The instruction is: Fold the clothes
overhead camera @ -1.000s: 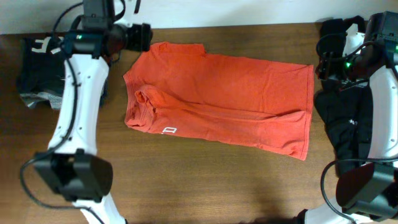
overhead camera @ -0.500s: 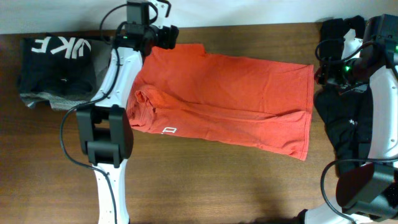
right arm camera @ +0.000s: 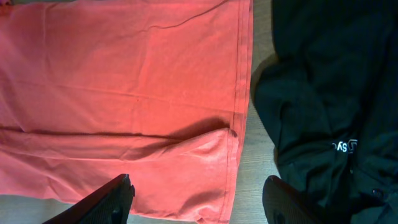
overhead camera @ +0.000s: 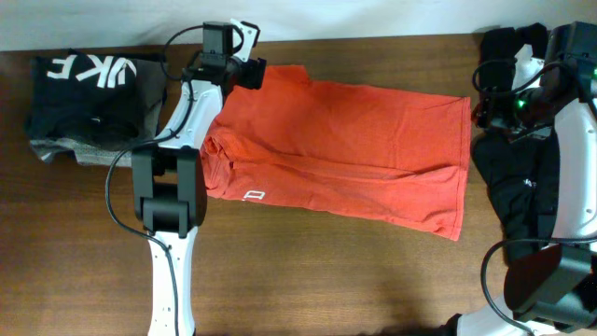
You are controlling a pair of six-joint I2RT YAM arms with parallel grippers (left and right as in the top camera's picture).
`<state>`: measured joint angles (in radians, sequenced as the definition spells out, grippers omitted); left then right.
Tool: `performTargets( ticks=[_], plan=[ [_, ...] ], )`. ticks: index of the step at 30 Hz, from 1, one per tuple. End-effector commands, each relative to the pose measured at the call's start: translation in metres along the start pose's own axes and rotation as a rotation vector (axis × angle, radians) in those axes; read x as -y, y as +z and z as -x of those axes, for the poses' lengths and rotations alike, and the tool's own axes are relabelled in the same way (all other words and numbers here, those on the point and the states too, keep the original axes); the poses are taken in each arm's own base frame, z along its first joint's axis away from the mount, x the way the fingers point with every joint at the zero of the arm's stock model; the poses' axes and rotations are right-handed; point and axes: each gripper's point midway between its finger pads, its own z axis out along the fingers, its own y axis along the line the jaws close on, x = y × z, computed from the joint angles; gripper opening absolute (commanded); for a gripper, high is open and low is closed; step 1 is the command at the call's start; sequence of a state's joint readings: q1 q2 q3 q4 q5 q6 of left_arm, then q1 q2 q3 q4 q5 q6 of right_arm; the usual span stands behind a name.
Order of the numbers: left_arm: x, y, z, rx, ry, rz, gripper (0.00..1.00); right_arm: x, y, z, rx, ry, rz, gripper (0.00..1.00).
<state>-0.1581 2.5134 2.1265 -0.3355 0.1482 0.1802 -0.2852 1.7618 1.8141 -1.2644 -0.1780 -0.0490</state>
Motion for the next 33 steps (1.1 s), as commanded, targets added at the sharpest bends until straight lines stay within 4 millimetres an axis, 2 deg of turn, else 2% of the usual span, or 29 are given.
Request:
performTargets(
  ticks=[1, 10, 18, 20, 23, 25, 27, 30, 33],
  plan=[
    [-0.017, 0.003, 0.004, 0.027, 0.017, 0.035, 0.76, -0.002, -0.005, 0.004, 0.017, -0.016, -0.004, 0.72],
    [-0.024, 0.024, -0.026, -0.021, 0.002, 0.041, 0.76, -0.002, -0.005, 0.004, 0.018, -0.031, -0.005, 0.72],
    [-0.027, 0.03, -0.037, -0.045, 0.015, 0.048, 0.71, -0.002, -0.005, 0.003, 0.016, -0.031, -0.004, 0.72],
    [-0.033, 0.037, -0.053, -0.077, 0.005, 0.061, 0.65, -0.002, -0.005, 0.003, 0.014, -0.03, -0.004, 0.72],
    [-0.034, 0.04, -0.062, -0.099, 0.0, 0.059, 0.61, -0.002, -0.005, 0.003, 0.013, -0.03, -0.005, 0.72],
    [-0.034, 0.04, -0.062, -0.099, 0.0, 0.059, 0.47, -0.002, -0.005, 0.003, 0.014, -0.03, -0.005, 0.72],
    [-0.035, 0.04, -0.057, -0.078, 0.002, 0.064, 0.33, -0.002, -0.005, 0.003, 0.014, -0.03, -0.005, 0.72],
    [-0.036, 0.036, -0.044, -0.062, -0.005, 0.065, 0.31, -0.002, -0.005, 0.003, 0.014, -0.031, -0.005, 0.72],
    [-0.036, 0.026, -0.027, -0.057, -0.047, 0.062, 0.22, -0.001, -0.005, 0.003, 0.016, -0.029, -0.005, 0.72]
  ],
)
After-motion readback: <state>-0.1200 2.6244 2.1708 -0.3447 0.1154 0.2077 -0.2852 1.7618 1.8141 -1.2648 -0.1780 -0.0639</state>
